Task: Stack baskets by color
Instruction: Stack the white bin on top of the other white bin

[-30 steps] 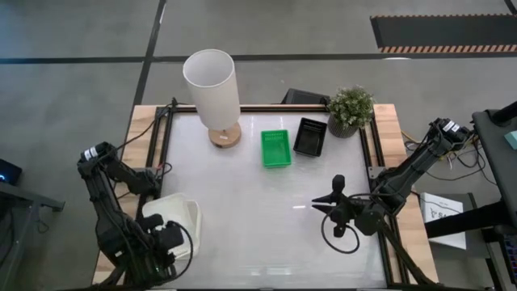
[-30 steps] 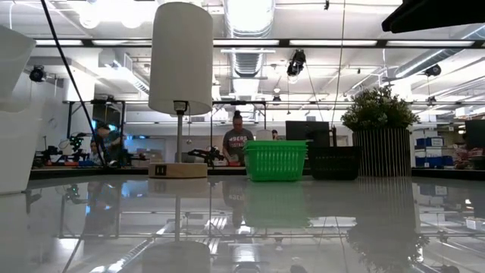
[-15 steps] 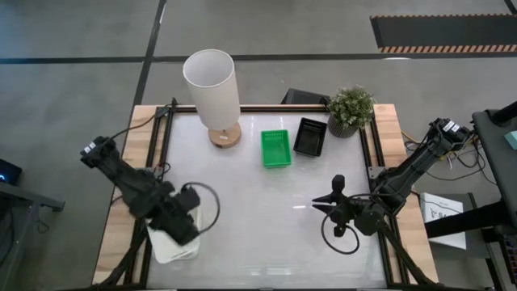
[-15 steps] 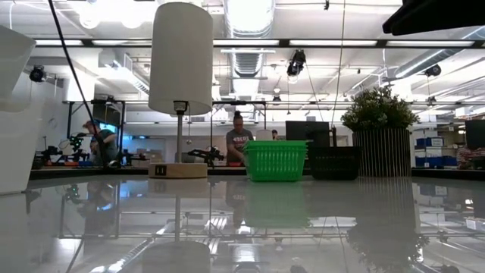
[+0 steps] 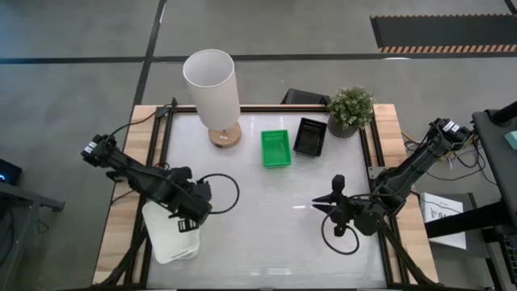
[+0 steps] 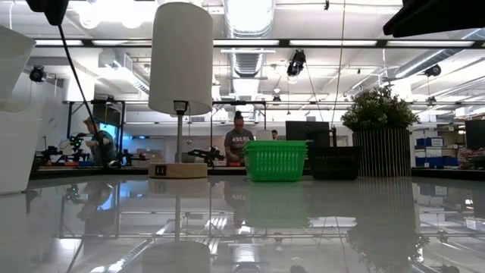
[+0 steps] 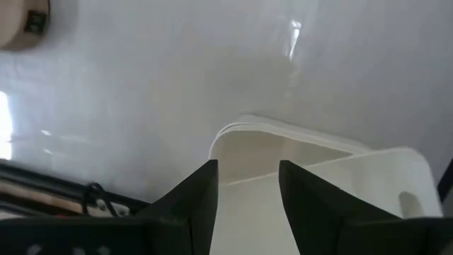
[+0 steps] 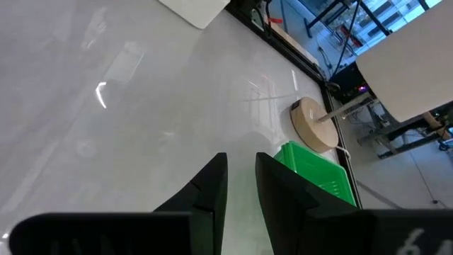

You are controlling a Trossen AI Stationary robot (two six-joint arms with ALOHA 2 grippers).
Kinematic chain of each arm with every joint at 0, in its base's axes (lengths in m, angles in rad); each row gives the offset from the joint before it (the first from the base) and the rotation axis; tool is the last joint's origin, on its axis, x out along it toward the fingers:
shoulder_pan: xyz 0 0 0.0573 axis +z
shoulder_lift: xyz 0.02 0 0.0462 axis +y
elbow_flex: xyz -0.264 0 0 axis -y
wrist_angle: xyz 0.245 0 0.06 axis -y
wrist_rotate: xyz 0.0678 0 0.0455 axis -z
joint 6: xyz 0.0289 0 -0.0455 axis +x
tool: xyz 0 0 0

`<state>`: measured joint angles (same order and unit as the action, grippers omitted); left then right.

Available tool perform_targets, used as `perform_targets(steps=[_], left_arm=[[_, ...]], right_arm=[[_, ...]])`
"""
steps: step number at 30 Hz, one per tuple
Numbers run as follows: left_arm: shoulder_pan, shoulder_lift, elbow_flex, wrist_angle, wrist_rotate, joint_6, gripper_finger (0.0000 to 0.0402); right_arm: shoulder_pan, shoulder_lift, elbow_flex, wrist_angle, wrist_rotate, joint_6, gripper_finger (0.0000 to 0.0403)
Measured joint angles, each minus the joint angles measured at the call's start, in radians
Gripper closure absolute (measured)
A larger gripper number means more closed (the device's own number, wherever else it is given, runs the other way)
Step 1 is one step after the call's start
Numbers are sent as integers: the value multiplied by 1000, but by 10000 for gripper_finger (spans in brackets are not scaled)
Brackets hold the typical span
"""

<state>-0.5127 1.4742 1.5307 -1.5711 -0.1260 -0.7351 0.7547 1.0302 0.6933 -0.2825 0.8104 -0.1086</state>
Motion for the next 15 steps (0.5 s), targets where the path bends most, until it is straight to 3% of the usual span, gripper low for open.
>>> perform_targets(steps=[5,10,15], left_arm=[[-4,-12,-12,1,55,-45,268],[-7,-108,-51,0,155,-140,289],[-16,-260,-75,-1,120,-271,337]], right_arm=[[0,0,-4,0,0,-7,335],[0,0,-9,0,0,-2,335],[0,0,-10,1,0,4,335]])
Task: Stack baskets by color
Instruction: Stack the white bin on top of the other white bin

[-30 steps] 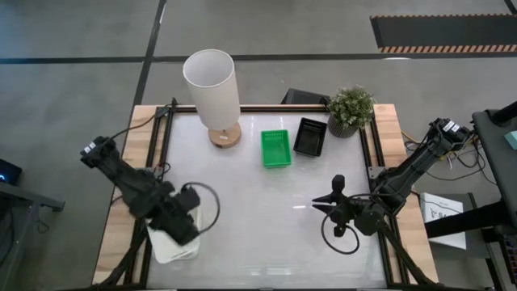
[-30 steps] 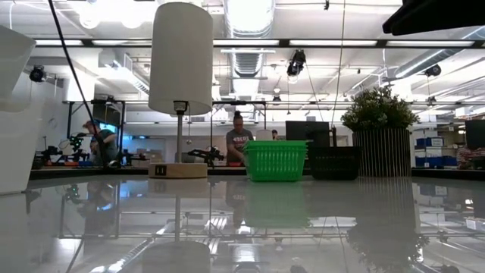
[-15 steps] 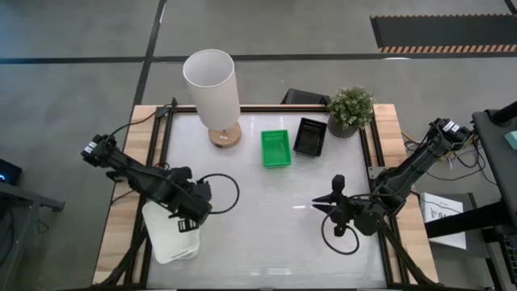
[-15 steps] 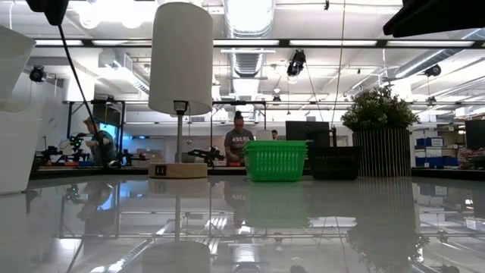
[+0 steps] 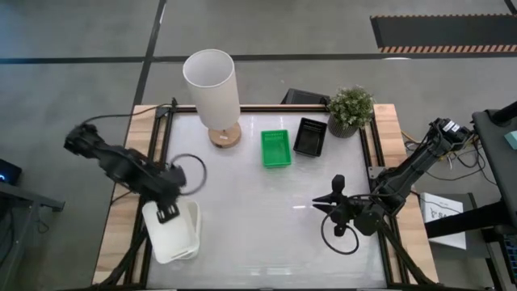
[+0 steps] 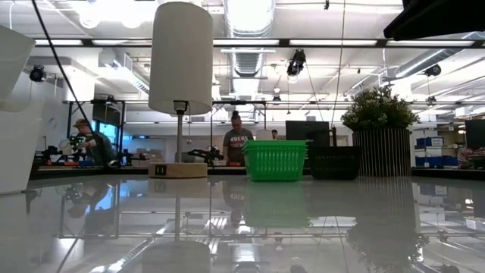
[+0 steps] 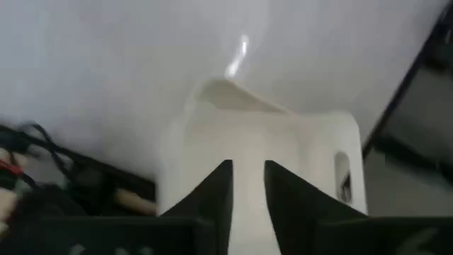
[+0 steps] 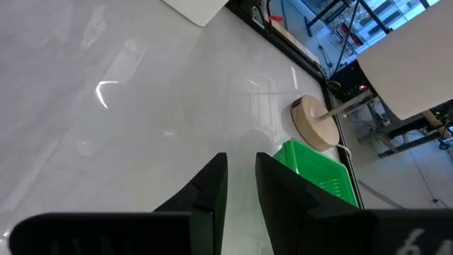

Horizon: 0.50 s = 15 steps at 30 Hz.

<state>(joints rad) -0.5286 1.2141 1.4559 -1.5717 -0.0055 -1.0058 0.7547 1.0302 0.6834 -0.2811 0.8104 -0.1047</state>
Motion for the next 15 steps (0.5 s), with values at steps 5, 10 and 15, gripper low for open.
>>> perform_targets(steps=[5,10,15], left_arm=[[2,-86,-30,0,-173,18,368],[4,-77,-104,1,-181,25,362],[4,-59,-175,0,-111,21,325]], right_arm=[[0,0,0,2,0,0,335],[0,0,0,2,0,4,335],[0,0,0,2,0,3,335]])
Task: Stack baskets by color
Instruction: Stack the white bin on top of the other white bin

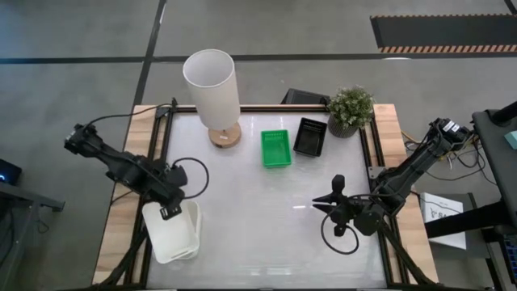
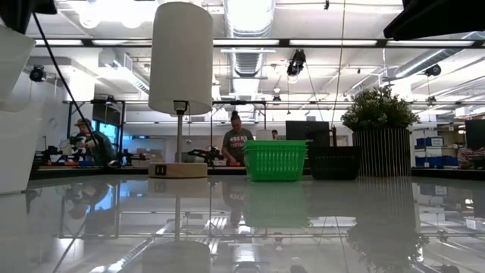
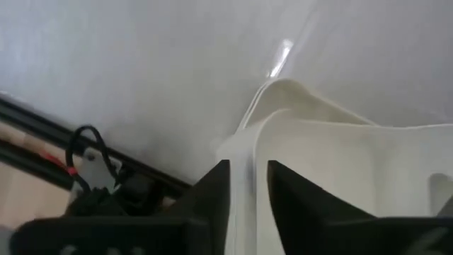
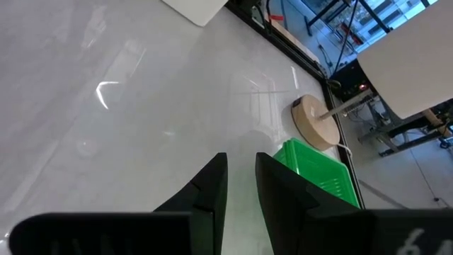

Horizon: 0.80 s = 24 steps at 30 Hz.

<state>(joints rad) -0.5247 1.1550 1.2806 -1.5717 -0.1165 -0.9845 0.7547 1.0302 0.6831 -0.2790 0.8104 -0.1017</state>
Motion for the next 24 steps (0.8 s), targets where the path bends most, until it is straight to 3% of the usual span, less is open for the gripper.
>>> perform_targets(steps=[8,12,17,24], left_arm=[[0,28,-26,1,25,28,248],[0,45,-30,1,25,63,241],[0,72,-30,1,29,112,279],[0,73,-30,0,32,119,378]], right_arm=[[0,0,-3,-1,0,4,335],[0,0,-3,-1,0,5,335],[0,0,-3,-1,0,8,335],[0,0,-3,-1,0,16,335]])
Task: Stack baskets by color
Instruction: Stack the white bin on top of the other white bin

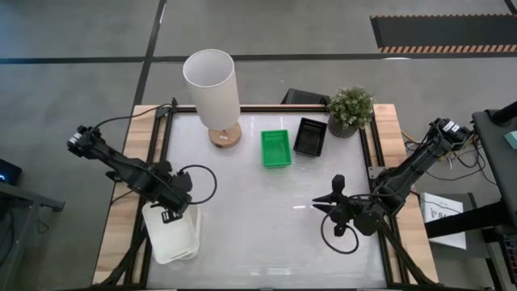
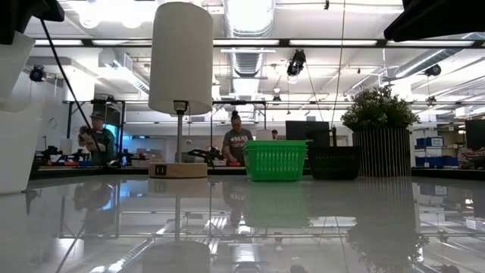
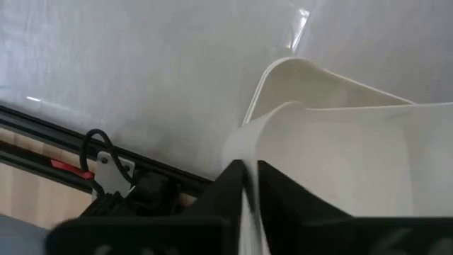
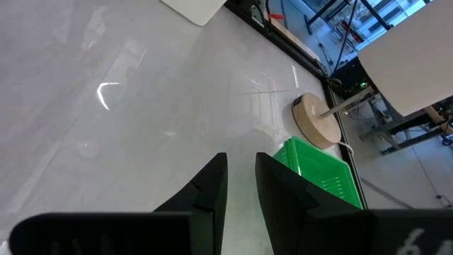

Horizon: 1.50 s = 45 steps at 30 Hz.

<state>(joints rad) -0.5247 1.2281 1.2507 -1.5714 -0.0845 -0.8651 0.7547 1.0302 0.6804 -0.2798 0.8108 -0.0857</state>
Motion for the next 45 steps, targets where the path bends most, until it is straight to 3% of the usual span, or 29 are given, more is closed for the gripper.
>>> perform_targets(steps=[9,20,35,45], left_arm=[[0,-29,27,2,0,15,400],[-2,-66,35,154,4,322,402],[-2,-55,-95,202,-23,326,401],[-2,-51,-109,200,-56,357,401]], right_arm=[[0,0,0,0,0,7,335],[0,0,0,0,0,8,335],[0,0,-4,1,0,16,335],[0,0,-4,1,1,10,335]])
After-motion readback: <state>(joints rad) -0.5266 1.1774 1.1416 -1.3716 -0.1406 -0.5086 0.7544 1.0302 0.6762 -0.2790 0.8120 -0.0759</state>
